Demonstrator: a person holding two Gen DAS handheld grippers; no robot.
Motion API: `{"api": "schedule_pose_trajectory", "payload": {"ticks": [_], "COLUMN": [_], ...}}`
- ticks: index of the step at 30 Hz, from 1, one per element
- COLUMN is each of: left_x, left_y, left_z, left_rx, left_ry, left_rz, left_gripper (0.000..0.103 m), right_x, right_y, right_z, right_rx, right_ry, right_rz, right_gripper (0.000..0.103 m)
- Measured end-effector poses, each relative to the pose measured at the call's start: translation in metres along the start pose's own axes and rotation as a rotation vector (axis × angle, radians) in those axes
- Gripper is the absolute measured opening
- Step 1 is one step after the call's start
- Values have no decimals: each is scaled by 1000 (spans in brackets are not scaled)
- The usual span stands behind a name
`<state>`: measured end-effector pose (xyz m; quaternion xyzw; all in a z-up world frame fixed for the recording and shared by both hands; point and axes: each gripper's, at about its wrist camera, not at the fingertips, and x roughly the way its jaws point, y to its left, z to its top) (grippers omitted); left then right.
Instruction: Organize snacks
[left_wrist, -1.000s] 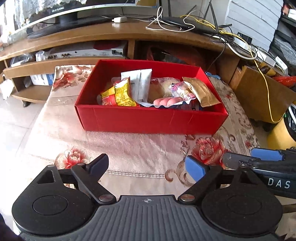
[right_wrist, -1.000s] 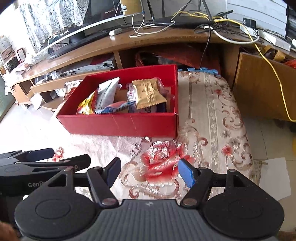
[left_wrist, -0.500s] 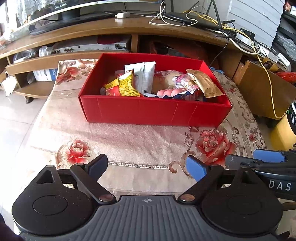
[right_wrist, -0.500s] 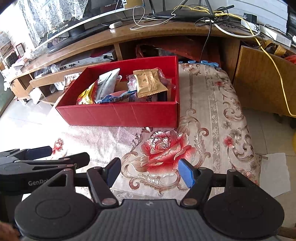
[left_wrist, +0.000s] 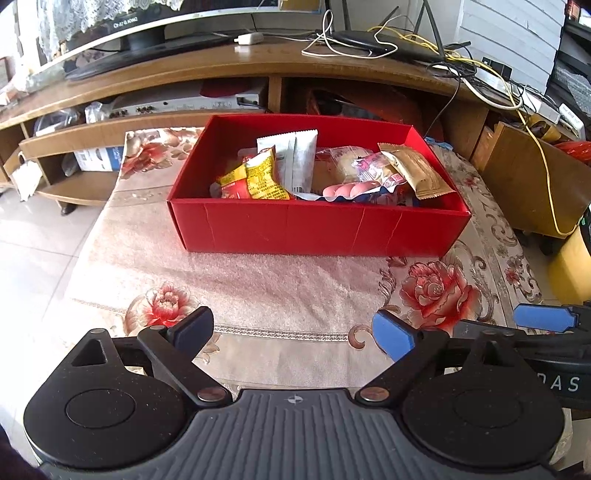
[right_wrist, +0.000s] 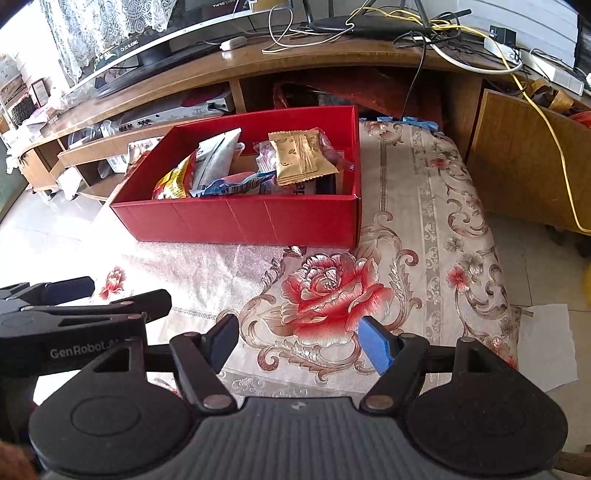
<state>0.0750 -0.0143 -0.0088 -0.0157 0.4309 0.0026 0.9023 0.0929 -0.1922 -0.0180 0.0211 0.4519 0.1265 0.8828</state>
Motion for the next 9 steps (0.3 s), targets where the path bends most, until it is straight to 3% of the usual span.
{"api": "schedule_pose_trajectory", "payload": {"ticks": [9], "left_x": [-1], "left_y": [-1], "left_z": [-1], "left_rx": [6], "left_ry": [-3], "left_rz": [6], "left_gripper": [96], "right_x": [-1], "right_y": [0], "right_z": [0], "right_rx": [3], "right_ry": [-3], "right_rz": [-2], "right_gripper": [72]}}
